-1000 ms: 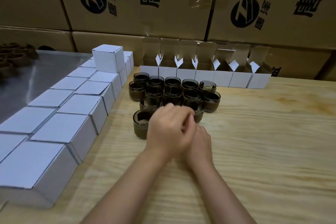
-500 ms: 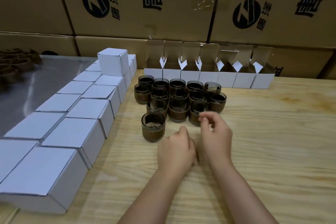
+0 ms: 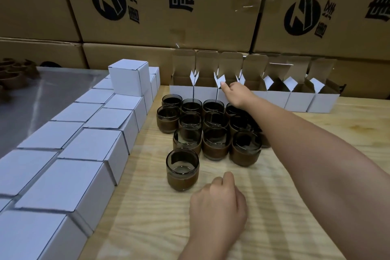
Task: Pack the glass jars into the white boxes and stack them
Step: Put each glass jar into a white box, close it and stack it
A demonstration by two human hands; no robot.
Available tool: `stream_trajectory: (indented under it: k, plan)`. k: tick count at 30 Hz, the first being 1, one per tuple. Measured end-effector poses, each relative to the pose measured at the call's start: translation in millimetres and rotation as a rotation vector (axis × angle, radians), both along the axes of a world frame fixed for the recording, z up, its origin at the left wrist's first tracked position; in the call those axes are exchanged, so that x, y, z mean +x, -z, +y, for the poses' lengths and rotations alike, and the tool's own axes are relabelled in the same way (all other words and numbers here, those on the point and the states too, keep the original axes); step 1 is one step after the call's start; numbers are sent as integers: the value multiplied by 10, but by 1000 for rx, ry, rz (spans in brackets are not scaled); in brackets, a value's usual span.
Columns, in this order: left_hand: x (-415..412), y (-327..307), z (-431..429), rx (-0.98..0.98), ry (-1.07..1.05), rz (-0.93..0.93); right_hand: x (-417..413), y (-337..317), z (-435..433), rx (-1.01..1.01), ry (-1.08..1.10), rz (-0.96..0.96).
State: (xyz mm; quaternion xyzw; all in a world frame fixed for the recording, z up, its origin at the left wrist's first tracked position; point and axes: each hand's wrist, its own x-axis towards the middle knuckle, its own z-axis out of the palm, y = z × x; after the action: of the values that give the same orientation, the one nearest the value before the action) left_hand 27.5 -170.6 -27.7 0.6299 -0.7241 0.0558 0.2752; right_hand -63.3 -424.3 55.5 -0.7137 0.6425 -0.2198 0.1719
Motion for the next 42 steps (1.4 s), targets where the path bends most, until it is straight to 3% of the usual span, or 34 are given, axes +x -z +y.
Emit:
stream_trajectory:
  k: [5, 10, 15, 20, 25, 29, 35, 42]
  plan:
    - [3, 0, 13, 49, -19, -30, 25, 50, -125, 48, 9, 64]
    - [-9, 18, 16, 59, -5, -2, 36, -55, -46, -69, -56, 94]
    - [-24, -8, 22, 144, 16, 113, -3, -361, 249, -283, -81, 127]
    - [-17, 16, -8, 88, 22, 205, -108, -685, 949, -653, -11, 69]
    - [-9, -24, -18, 118, 8, 297, -191, -473, 2020, -971, 53, 19]
    - [7, -43, -22, 137, -40, 381, -239, -39, 2608, -1035, 139, 43]
    - [67, -81, -38, 182, -30, 731, -313, 532, 2864, -1011, 78, 122]
    - [46, -119, 8, 194, 82, 705, -258, 690, 2889, -1025, -12, 108]
